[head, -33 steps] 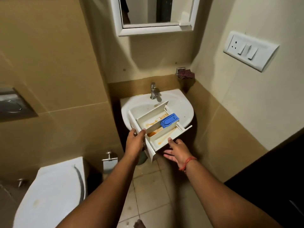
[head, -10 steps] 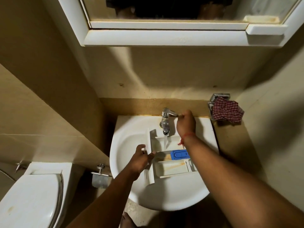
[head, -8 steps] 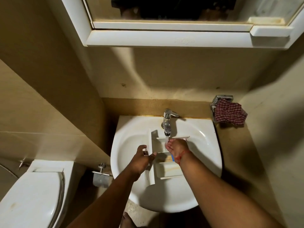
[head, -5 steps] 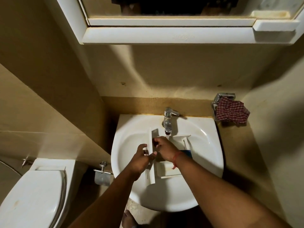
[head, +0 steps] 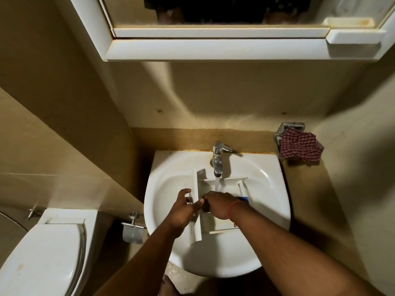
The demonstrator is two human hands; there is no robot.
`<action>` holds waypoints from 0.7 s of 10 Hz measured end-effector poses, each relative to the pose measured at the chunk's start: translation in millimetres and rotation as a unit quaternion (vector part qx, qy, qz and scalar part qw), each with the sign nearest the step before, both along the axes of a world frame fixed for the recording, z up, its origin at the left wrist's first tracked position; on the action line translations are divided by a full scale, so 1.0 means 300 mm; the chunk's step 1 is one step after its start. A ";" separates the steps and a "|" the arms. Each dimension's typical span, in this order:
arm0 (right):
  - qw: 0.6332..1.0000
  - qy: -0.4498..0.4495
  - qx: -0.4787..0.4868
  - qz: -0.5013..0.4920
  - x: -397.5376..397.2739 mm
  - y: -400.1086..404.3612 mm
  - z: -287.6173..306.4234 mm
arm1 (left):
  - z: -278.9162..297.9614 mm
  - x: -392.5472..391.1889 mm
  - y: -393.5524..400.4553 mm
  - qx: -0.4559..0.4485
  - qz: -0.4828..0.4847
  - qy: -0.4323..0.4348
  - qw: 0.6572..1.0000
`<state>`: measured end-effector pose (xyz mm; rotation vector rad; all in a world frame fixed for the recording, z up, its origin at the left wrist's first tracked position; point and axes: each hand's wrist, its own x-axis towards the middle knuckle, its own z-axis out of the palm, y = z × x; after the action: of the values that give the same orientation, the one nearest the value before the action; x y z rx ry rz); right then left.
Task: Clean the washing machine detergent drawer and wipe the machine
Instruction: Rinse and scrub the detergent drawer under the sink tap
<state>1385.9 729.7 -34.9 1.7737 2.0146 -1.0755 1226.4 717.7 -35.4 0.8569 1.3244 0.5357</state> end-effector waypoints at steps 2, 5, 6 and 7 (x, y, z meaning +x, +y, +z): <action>0.989 -0.033 0.008 -0.145 0.117 0.069 -0.034 | 0.005 0.003 -0.004 0.003 0.003 -0.010 1.000; 0.650 0.557 -0.082 -0.511 -0.078 0.041 0.009 | -0.010 -0.007 0.005 0.004 -0.005 -0.006 1.000; 0.777 0.469 -0.090 -0.410 -0.062 0.005 -0.007 | -0.013 -0.010 0.009 0.000 0.001 -0.017 1.000; 0.867 0.324 -0.044 -0.377 0.013 0.043 0.000 | -0.015 -0.007 0.007 0.000 0.017 -0.026 1.000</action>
<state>1389.7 742.5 -35.0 2.4524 1.4586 -2.2000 1224.4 719.7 -40.0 0.8165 1.2944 0.5810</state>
